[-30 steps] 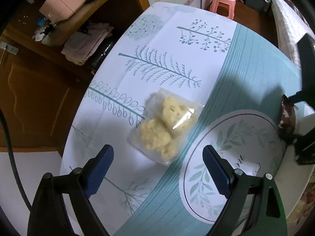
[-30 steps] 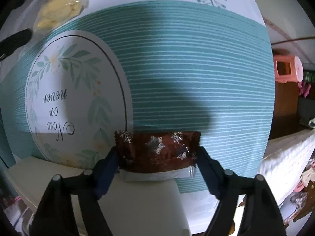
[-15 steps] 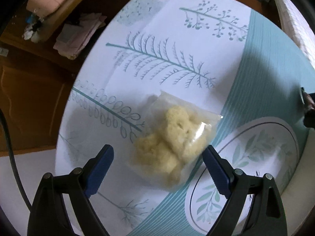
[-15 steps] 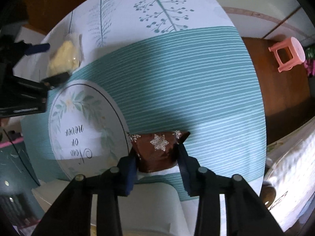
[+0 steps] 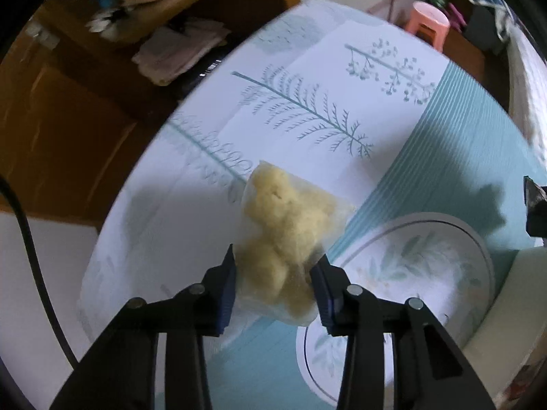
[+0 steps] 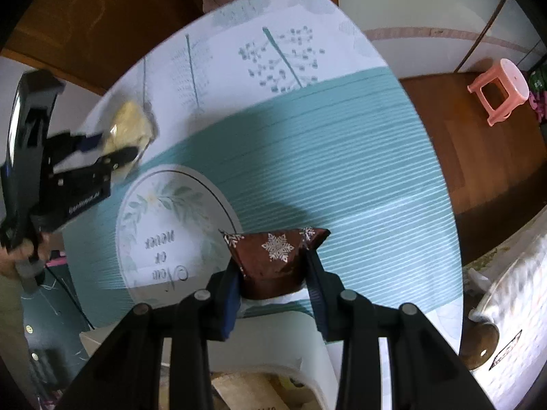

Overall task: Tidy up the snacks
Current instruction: 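Carry the yellow snack bag and brown foil pack over the tray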

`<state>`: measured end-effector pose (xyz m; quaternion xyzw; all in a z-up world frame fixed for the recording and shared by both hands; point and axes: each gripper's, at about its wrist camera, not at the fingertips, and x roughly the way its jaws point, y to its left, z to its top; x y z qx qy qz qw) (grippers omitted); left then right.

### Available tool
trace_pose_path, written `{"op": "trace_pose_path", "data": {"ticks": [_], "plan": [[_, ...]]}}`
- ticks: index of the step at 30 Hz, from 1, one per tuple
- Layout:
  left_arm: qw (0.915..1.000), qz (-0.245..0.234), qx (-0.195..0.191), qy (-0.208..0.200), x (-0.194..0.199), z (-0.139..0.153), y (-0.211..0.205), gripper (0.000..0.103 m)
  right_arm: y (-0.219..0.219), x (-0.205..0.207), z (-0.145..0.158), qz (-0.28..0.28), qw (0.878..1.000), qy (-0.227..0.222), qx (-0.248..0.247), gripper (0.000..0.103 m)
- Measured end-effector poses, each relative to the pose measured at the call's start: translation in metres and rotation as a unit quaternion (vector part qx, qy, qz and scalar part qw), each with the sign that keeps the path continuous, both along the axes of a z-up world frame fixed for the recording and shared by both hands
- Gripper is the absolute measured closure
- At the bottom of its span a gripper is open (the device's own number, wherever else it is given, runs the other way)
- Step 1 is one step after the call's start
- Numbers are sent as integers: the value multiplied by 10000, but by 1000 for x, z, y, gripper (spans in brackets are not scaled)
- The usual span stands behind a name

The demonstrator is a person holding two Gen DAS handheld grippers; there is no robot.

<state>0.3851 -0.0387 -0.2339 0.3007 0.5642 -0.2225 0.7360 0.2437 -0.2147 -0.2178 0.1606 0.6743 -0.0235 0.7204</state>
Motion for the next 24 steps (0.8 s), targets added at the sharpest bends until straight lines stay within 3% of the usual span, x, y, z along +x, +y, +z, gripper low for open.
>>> {"op": "trace_pose_path", "data": {"ticks": [7, 15, 19, 24], "plan": [[9971, 426, -496, -400, -42, 78, 31, 65, -11, -4, 41, -26, 9991, -375, 182, 68], [9847, 1133, -1131, -686, -124, 171, 69, 65, 3, -40, 109, 351, 9931, -1029, 442, 68], [9764, 1513, -1349, -746, -178, 197, 80, 65, 9, -68, 139, 641, 9877, -1317, 553, 68], [9650, 1938, -1555, -842, -244, 208, 85, 65, 17, -105, 162, 958, 9801, -1623, 625, 67]]}}
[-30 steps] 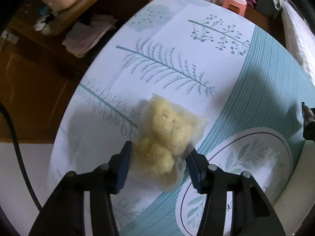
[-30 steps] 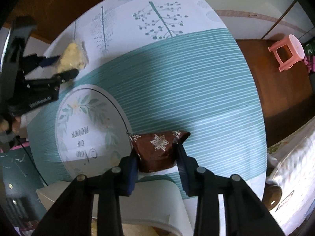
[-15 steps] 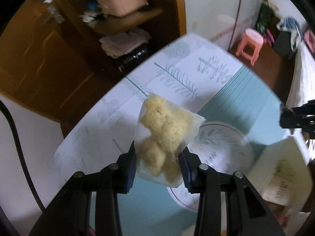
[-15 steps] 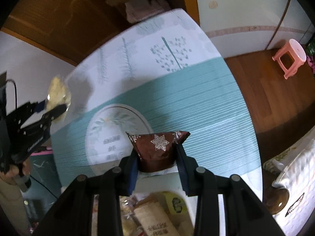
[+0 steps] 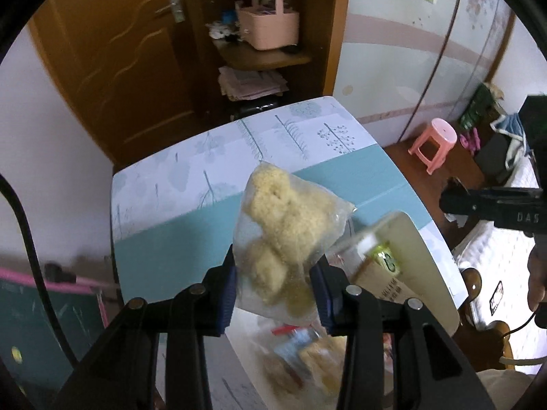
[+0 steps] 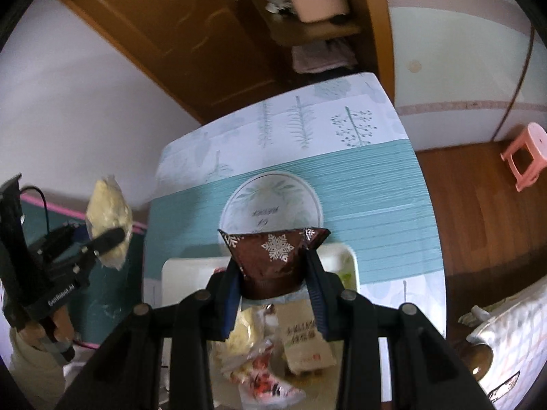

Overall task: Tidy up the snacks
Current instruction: 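Carry the yellow snack bag and brown foil pack over the tray, then lower both packs into the tray and open both tools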

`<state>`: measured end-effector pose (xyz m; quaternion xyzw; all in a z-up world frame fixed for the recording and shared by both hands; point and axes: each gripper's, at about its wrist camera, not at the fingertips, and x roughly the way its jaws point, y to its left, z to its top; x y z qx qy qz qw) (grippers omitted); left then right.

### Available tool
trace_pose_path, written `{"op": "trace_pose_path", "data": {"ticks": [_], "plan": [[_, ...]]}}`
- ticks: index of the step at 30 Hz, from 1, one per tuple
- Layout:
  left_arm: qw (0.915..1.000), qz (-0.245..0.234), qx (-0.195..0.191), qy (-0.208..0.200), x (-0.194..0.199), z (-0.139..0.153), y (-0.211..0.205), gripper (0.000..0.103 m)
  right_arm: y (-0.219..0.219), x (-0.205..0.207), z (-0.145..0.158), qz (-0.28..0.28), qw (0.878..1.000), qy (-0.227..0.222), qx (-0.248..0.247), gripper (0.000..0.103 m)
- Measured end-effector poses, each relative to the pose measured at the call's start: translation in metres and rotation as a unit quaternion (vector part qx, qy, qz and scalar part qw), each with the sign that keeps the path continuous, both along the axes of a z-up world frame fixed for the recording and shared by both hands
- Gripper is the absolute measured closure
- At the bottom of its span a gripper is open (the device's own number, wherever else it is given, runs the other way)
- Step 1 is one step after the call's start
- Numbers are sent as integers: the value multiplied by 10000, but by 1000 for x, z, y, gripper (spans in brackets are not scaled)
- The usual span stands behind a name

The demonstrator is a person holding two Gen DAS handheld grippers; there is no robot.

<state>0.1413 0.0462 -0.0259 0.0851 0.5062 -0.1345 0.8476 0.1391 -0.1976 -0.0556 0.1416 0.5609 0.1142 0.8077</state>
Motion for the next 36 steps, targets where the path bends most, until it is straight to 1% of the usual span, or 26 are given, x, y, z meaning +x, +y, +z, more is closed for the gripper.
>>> {"op": "trace_pose_path", "data": {"ticks": [1, 2, 4, 8, 12, 14, 15, 17, 21, 22, 23, 24, 25, 26, 27, 30, 33, 36], "plan": [[9999, 95, 36, -53, -16, -1, -2, 65, 1, -7, 3, 66, 10000, -62, -23, 67], [9999, 145, 32, -67, -24, -3, -3, 65, 2, -12, 3, 105, 9999, -95, -46, 67], [9994, 338, -112, -29, -46, -8, -3, 65, 4, -26, 4, 215, 9996, -143, -68, 67], [9969, 749, -222, -63, -69, -22, -4, 65, 6, -41, -3, 327, 9994, -80, -45, 67], [9935, 1087, -325, 0, -85, -36, -4, 65, 11, -52, -8, 396, 9992, -9, 29, 67], [9929, 1144, -322, 12, -92, -41, -7, 65, 14, -55, -8, 450, 9990, -38, 0, 66], [9931, 1142, -282, 12, -94, -43, -9, 65, 16, -57, -7, 491, 9988, -76, -37, 64], [9936, 1113, -208, -7, -98, -46, -13, 65, 20, -60, -6, 533, 9985, -137, -77, 64], [9939, 1091, -190, 10, -103, -50, -20, 64, 25, -65, -4, 568, 9981, -221, -101, 64], [9937, 1111, -179, 13, -105, -51, -22, 60, 26, -66, -3, 573, 9980, -226, -113, 64], [9935, 1124, -195, 24, -104, -51, -22, 54, 27, -66, -3, 558, 9980, -228, -166, 62], [9929, 1161, -239, 37, -105, -51, -22, 33, 27, -67, -2, 540, 9981, -237, -197, 55], [9924, 1200, -273, 25, -104, -50, -21, 16, 28, -67, -1, 506, 9981, -249, -230, 51], [9916, 1254, -320, -30, -106, -48, -20, 13, 28, -68, 0, 472, 9982, -272, -245, 43], [9910, 1284, -369, -93, -107, -46, -18, 13, 28, -69, 2, 438, 9982, -325, -240, 40], [9899, 1340, -426, -154, -110, -43, -15, 12, 27, -73, 8, 356, 9979, -465, -279, 38], [9887, 1443, -358, -187, -111, -39, -13, 12, 26, -78, 12, 303, 9972, -585, -352, 38], [9879, 1485, -300, -327, -116, -31, -11, 12, 27, -84, 16, 252, 9965, -680, -412, 38]]}}
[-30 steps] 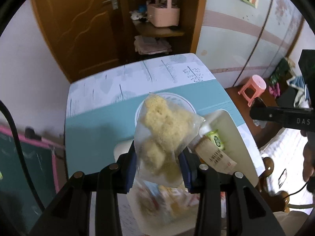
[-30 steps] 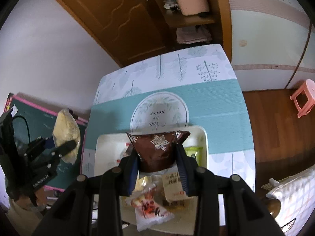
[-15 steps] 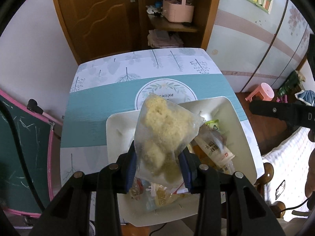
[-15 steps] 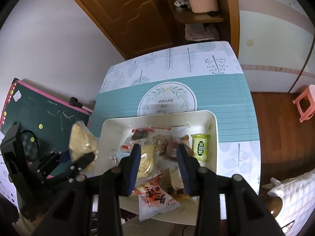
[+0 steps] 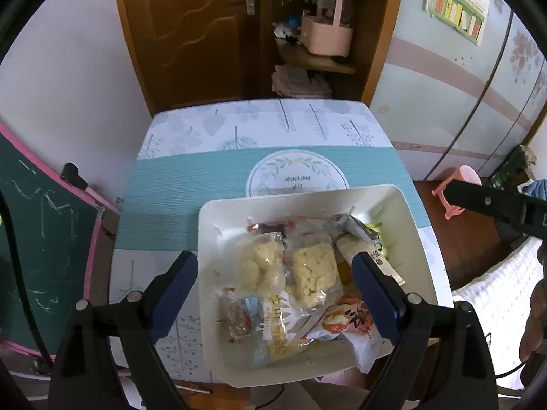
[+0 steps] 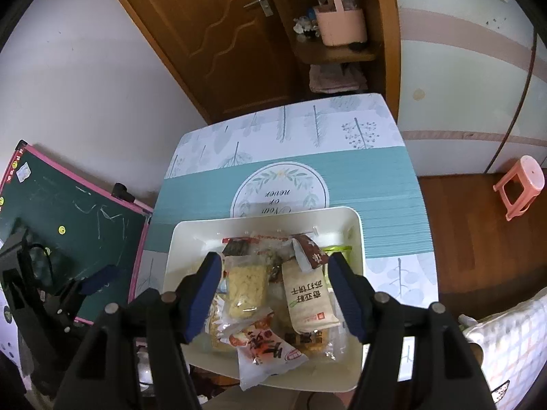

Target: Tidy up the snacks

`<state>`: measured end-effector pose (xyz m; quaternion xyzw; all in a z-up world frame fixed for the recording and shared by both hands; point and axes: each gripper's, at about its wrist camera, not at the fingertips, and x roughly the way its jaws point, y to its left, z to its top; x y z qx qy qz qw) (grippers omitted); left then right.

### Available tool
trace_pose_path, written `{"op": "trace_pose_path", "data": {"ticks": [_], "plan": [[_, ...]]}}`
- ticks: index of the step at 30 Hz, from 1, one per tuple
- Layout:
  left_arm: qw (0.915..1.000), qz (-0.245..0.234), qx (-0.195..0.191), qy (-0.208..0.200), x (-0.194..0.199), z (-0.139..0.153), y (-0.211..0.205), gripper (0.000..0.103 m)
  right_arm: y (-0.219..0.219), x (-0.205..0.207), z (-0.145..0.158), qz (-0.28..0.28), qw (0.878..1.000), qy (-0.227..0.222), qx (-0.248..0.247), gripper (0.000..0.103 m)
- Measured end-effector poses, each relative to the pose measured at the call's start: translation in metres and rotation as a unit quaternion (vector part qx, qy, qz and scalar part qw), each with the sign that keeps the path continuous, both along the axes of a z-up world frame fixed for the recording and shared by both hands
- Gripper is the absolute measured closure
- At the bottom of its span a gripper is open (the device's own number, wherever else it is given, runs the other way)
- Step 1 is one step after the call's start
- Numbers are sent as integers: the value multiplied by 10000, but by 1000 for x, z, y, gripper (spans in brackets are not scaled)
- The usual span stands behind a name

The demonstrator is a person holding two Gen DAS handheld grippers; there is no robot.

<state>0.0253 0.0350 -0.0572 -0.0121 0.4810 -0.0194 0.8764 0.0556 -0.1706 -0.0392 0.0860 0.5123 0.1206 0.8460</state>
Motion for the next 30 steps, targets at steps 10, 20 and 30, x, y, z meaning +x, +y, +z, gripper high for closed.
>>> {"op": "trace_pose_path", "data": {"ticks": [10, 20, 30], "plan": [[9996, -26, -22, -273, -11, 26, -6, 11, 6, -19, 11, 33, 9997, -207, -110, 37], [9993, 186, -113, -315, -18, 39, -10, 8, 7, -37, 22, -51, 9986, -459, -274, 29], [9983, 432, -10, -394, -23, 49, -8, 8, 4, -49, 32, -213, 9970, -636, -385, 23]]}}
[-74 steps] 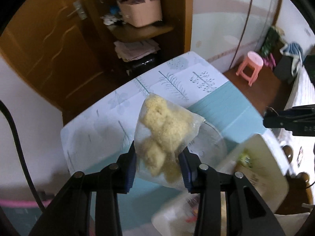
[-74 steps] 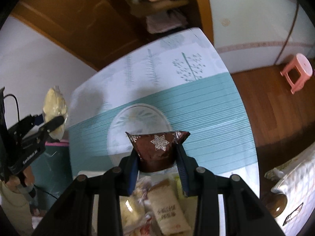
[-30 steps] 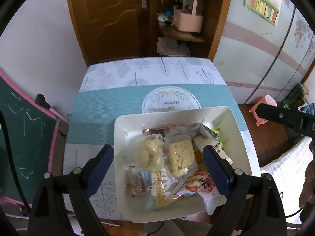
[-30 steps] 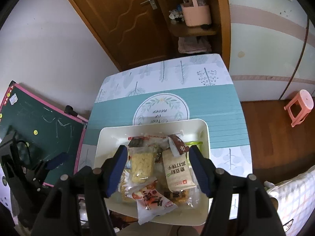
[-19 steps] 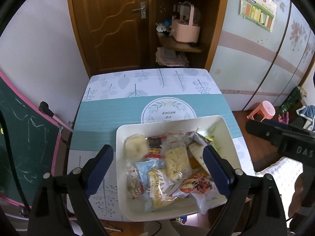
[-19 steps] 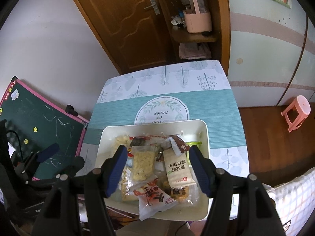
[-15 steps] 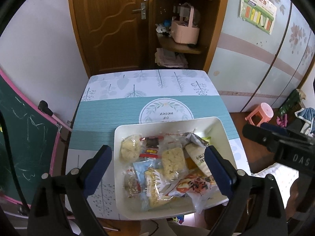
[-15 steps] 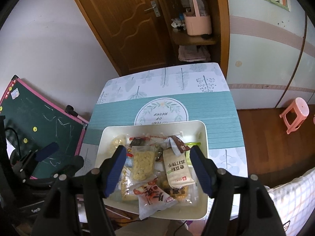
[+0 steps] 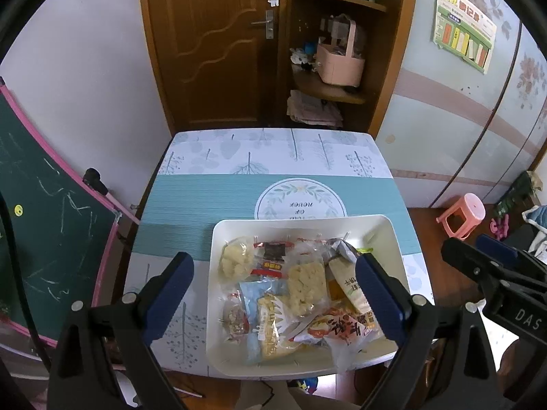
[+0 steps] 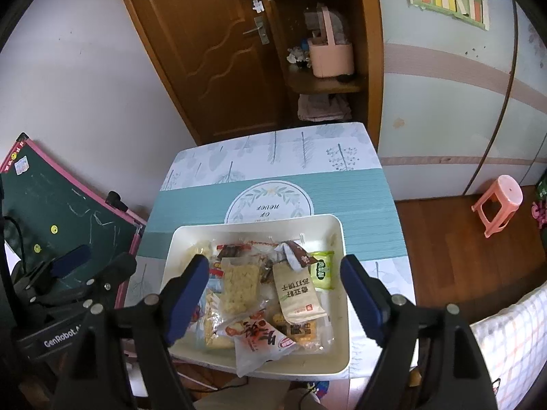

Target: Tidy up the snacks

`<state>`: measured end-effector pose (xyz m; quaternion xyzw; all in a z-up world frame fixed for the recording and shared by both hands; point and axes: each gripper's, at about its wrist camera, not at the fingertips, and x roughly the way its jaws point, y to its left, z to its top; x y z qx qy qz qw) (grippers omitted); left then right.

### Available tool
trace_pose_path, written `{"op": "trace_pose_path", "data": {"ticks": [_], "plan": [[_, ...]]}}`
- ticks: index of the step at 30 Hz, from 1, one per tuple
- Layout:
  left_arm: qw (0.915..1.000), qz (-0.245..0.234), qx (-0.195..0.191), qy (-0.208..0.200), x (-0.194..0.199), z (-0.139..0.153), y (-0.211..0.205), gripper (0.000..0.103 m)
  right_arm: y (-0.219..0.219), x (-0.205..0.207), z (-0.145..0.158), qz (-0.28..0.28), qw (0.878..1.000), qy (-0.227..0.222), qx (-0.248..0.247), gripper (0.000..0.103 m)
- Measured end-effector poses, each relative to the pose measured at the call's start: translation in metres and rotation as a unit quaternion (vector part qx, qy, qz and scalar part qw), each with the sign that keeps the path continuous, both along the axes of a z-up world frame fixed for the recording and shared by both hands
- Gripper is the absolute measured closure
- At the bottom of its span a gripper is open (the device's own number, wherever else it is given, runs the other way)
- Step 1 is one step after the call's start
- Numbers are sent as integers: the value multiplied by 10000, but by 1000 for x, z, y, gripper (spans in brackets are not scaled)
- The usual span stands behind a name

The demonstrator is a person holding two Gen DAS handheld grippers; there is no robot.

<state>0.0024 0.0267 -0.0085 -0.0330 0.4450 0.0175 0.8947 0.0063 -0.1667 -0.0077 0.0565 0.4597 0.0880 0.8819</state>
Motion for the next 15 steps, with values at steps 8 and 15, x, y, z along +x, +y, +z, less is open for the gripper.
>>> {"op": "trace_pose_path", "data": {"ticks": [8, 15], "plan": [[10000, -6, 52, -43, -2, 5, -6, 8, 2, -7, 12, -75, 9995, -189, -224, 23], [10000, 5, 69, 24, -1, 3, -8, 8, 9, -11, 10, -6, 9988, -195, -443, 23]]}}
